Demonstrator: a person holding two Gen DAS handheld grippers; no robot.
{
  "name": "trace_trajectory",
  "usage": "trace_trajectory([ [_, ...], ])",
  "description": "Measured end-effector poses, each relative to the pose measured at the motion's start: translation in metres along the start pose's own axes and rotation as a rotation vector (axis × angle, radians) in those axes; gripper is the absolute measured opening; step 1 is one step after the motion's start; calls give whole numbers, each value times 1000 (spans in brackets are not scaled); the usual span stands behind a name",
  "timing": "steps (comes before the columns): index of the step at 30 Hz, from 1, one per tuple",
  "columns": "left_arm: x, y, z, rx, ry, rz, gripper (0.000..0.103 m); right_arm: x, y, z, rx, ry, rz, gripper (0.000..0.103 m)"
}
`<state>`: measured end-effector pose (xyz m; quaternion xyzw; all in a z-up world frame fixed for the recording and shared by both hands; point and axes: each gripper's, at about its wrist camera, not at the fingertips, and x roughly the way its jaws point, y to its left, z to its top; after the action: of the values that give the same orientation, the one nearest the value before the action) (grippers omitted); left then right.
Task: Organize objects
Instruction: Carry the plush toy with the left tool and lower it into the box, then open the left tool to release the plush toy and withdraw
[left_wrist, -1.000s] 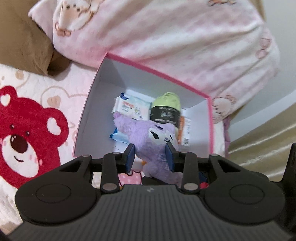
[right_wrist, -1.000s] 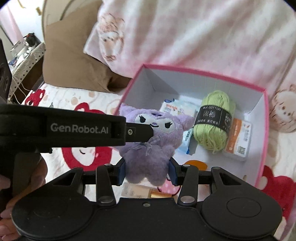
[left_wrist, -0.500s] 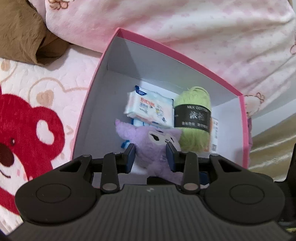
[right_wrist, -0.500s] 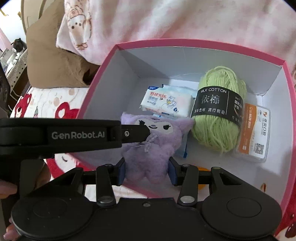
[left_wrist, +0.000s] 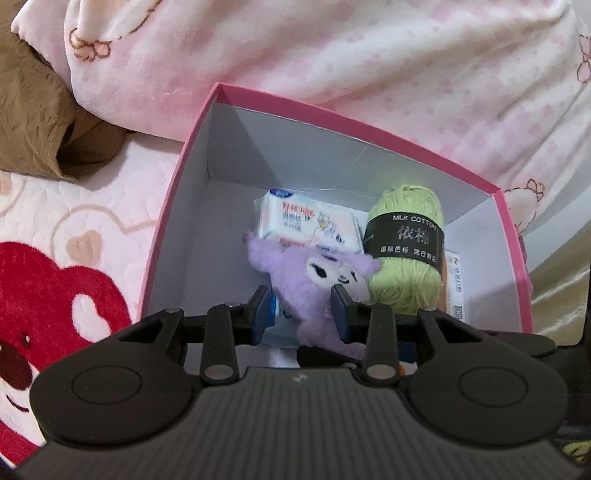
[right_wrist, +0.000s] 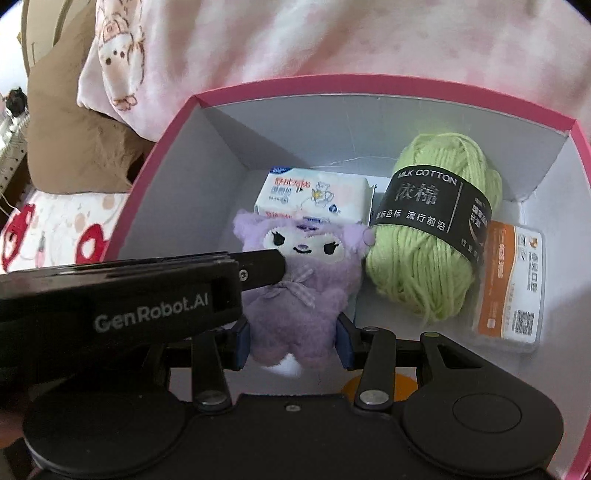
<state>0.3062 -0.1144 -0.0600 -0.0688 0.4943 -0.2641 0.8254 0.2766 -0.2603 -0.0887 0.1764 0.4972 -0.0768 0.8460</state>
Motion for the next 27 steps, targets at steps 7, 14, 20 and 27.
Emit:
trace_trajectory([
  [7,6,-1,-4,40,-20,20,31,9,10,-2,-74,-33,-72,54],
  [14,1,-9,-5,69,-9,44,40,-23,7,-10,-131,-62,-95,74],
  [20,-19,-25,-1,123,19,55,41,-75,-5,-17,-109,-124,-105,74],
  [27,-74,-37,-2,167,5,48,44,-139,0,-26,-118,-191,-116,75],
])
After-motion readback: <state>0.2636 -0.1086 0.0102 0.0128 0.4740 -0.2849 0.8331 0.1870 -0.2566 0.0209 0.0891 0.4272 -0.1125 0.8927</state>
